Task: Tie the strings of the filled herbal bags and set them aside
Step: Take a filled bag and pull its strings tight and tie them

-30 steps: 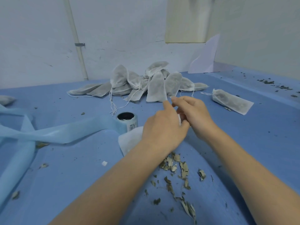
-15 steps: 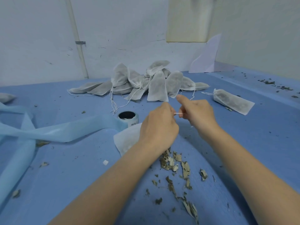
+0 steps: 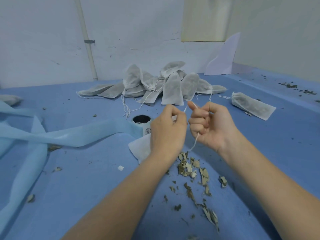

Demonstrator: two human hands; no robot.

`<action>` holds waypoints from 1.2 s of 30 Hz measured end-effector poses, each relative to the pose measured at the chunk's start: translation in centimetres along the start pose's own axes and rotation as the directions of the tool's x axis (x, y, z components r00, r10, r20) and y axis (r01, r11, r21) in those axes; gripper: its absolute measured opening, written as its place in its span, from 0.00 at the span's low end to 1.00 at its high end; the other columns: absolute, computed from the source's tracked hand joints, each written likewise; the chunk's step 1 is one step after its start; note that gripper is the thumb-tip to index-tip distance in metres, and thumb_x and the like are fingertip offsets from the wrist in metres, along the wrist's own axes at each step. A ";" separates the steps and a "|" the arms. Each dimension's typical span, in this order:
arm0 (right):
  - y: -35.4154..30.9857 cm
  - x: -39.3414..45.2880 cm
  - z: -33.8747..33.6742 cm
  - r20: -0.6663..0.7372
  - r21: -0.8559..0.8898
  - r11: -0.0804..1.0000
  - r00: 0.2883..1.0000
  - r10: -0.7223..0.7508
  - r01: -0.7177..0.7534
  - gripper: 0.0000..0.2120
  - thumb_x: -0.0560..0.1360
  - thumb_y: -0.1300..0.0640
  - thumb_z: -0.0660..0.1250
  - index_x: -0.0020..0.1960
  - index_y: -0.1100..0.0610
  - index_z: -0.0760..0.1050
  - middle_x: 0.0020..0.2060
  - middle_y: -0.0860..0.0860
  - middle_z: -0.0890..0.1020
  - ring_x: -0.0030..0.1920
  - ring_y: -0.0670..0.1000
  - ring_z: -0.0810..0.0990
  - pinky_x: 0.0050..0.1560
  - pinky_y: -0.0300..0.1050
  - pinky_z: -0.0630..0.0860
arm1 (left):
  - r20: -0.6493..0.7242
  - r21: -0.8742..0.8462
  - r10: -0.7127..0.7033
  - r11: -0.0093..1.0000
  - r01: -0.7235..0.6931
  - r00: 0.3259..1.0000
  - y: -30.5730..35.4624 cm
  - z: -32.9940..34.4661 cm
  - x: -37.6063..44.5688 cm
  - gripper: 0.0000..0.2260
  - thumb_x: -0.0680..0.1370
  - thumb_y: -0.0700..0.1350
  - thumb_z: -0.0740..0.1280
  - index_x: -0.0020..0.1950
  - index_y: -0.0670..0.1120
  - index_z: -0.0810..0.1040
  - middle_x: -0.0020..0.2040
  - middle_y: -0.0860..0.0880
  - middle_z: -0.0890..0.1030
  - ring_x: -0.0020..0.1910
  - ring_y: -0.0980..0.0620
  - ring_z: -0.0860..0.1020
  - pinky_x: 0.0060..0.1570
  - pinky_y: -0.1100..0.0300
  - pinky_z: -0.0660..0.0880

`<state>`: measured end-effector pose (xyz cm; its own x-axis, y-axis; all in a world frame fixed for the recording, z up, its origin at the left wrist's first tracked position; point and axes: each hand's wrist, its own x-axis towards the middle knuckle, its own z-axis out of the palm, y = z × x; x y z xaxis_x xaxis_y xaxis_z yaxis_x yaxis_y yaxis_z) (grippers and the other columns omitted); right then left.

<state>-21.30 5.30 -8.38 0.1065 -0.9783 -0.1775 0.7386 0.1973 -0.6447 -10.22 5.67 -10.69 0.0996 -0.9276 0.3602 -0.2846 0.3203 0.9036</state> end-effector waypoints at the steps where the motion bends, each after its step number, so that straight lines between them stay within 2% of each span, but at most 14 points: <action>1: 0.1 -0.1 0.1 0.013 -0.012 1.000 1.000 -0.020 0.020 0.13 0.63 0.65 0.57 0.39 0.64 0.79 0.22 0.46 0.62 0.20 0.45 0.52 0.20 0.35 0.50 | 0.002 -0.002 0.003 1.000 -0.003 1.000 0.0 0.0 -0.1 0.07 0.75 0.45 0.62 0.37 0.49 0.73 0.34 0.54 0.79 0.35 0.59 0.74 0.35 0.68 0.67; 4: 0.5 -0.4 0.5 0.083 -0.072 0.996 0.996 -0.040 0.046 0.17 0.65 0.64 0.57 0.48 0.64 0.80 0.23 0.46 0.63 0.26 0.45 0.50 0.22 0.34 0.50 | -0.015 -0.045 -0.027 0.999 0.026 1.000 0.0 -0.2 0.1 0.06 0.76 0.45 0.62 0.39 0.49 0.73 0.35 0.54 0.80 0.36 0.59 0.75 0.36 0.66 0.69; 6: 0.7 -0.4 0.8 0.130 -0.069 0.997 0.991 -0.030 0.039 0.19 0.65 0.64 0.58 0.54 0.64 0.78 0.23 0.47 0.65 0.27 0.45 0.50 0.24 0.34 0.50 | -0.046 -0.122 -0.076 0.990 0.070 0.996 0.0 -0.4 0.3 0.06 0.77 0.45 0.63 0.40 0.50 0.74 0.34 0.56 0.81 0.34 0.62 0.75 0.34 0.69 0.69; 10: 1.4 -0.5 1.1 0.187 0.035 0.999 0.981 -0.046 0.041 0.20 0.66 0.65 0.58 0.57 0.62 0.77 0.24 0.48 0.66 0.28 0.44 0.51 0.23 0.34 0.51 | -0.074 -0.312 -0.191 0.937 0.159 0.979 0.5 -0.9 0.7 0.04 0.76 0.45 0.66 0.41 0.52 0.78 0.32 0.59 0.81 0.33 0.64 0.76 0.38 0.68 0.71; 14: 1.7 -0.4 1.3 0.200 0.024 0.995 0.975 -0.101 0.098 0.20 0.66 0.65 0.58 0.55 0.60 0.78 0.24 0.48 0.66 0.28 0.45 0.51 0.24 0.34 0.52 | -0.141 -0.240 -0.115 0.968 0.079 0.983 0.9 -0.8 0.5 0.03 0.74 0.45 0.68 0.41 0.51 0.79 0.37 0.57 0.81 0.40 0.62 0.78 0.37 0.74 0.69; 17: 1.4 -0.4 1.2 0.174 -0.175 0.974 0.978 -0.116 0.147 0.19 0.71 0.67 0.55 0.57 0.57 0.77 0.24 0.48 0.67 0.26 0.44 0.53 0.26 0.35 0.52 | -0.170 -0.084 0.039 0.995 -0.054 0.985 0.8 -0.8 0.1 0.05 0.75 0.45 0.67 0.39 0.51 0.76 0.36 0.58 0.79 0.40 0.63 0.75 0.36 0.75 0.67; 19: 1.3 -0.6 1.2 0.155 -0.449 0.864 0.972 -0.178 0.230 0.21 0.74 0.66 0.53 0.57 0.52 0.78 0.25 0.49 0.65 0.26 0.45 0.56 0.27 0.37 0.53 | -0.170 -0.017 0.105 0.994 -0.110 0.980 0.5 -0.9 0.0 0.06 0.76 0.46 0.66 0.39 0.51 0.75 0.36 0.56 0.80 0.39 0.60 0.75 0.37 0.72 0.68; 22: 1.5 -1.0 1.4 0.166 -0.759 0.574 0.943 -0.287 0.308 0.26 0.73 0.67 0.53 0.58 0.43 0.79 0.25 0.49 0.65 0.26 0.46 0.59 0.27 0.36 0.59 | -0.164 0.007 0.123 0.992 -0.123 0.979 0.1 -1.0 0.3 0.06 0.76 0.48 0.66 0.41 0.49 0.78 0.36 0.55 0.81 0.40 0.59 0.76 0.40 0.67 0.69; 25: 1.5 -0.9 1.3 0.148 -0.837 0.464 0.937 -0.317 0.289 0.28 0.72 0.68 0.53 0.61 0.43 0.78 0.22 0.46 0.67 0.23 0.44 0.61 0.24 0.33 0.62 | -0.124 0.024 0.122 0.992 -0.120 0.985 -0.1 -1.0 0.5 0.07 0.77 0.48 0.65 0.42 0.48 0.80 0.34 0.57 0.80 0.39 0.59 0.76 0.41 0.69 0.68; 27: 1.4 -0.8 1.1 0.147 -0.879 0.382 0.924 -0.352 0.286 0.26 0.74 0.66 0.53 0.62 0.45 0.78 0.22 0.44 0.69 0.23 0.42 0.64 0.25 0.31 0.63 | -0.077 0.056 0.120 0.992 -0.116 0.990 -0.2 -0.9 0.4 0.08 0.78 0.49 0.64 0.42 0.49 0.80 0.35 0.56 0.81 0.40 0.58 0.77 0.40 0.66 0.70; 29: 1.4 -0.9 0.9 0.183 -0.911 0.283 0.909 -0.375 0.300 0.23 0.76 0.64 0.55 0.62 0.44 0.78 0.26 0.45 0.72 0.26 0.42 0.66 0.27 0.31 0.64 | -0.055 0.095 0.099 0.991 -0.093 0.994 -0.3 -0.8 0.4 0.09 0.78 0.50 0.64 0.43 0.49 0.81 0.39 0.55 0.82 0.42 0.57 0.78 0.42 0.63 0.72; 31: 1.4 -1.0 0.7 0.241 -0.930 0.170 0.890 -0.386 0.326 0.22 0.76 0.62 0.56 0.60 0.43 0.79 0.25 0.43 0.73 0.28 0.43 0.66 0.29 0.31 0.66 | -0.062 0.114 0.077 0.991 -0.070 0.995 -0.4 -0.7 0.4 0.10 0.78 0.49 0.63 0.43 0.48 0.82 0.40 0.54 0.83 0.43 0.56 0.79 0.43 0.62 0.72; 34: 1.4 -0.9 0.5 0.317 -0.932 0.026 0.847 -0.426 0.362 0.16 0.75 0.61 0.60 0.55 0.45 0.79 0.25 0.44 0.74 0.28 0.42 0.68 0.31 0.30 0.66 | -0.058 0.105 0.050 0.993 -0.044 0.997 -0.2 -0.8 0.4 0.10 0.78 0.48 0.62 0.41 0.49 0.81 0.36 0.56 0.80 0.39 0.59 0.76 0.38 0.69 0.68; 36: 1.2 -0.6 0.3 0.313 -0.927 0.042 0.833 -0.455 0.371 0.08 0.75 0.60 0.64 0.50 0.48 0.74 0.27 0.45 0.75 0.28 0.41 0.70 0.30 0.30 0.66 | -0.050 0.053 0.007 0.999 -0.004 0.999 -0.1 -1.0 0.6 0.09 0.78 0.46 0.63 0.39 0.51 0.79 0.33 0.59 0.78 0.36 0.65 0.75 0.37 0.75 0.66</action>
<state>-20.27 6.16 -8.84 -0.0389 -0.9248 0.3785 -0.5470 -0.2973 -0.7826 -9.13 5.29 -10.37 0.1452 -0.9145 0.3775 -0.3355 0.3135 0.8884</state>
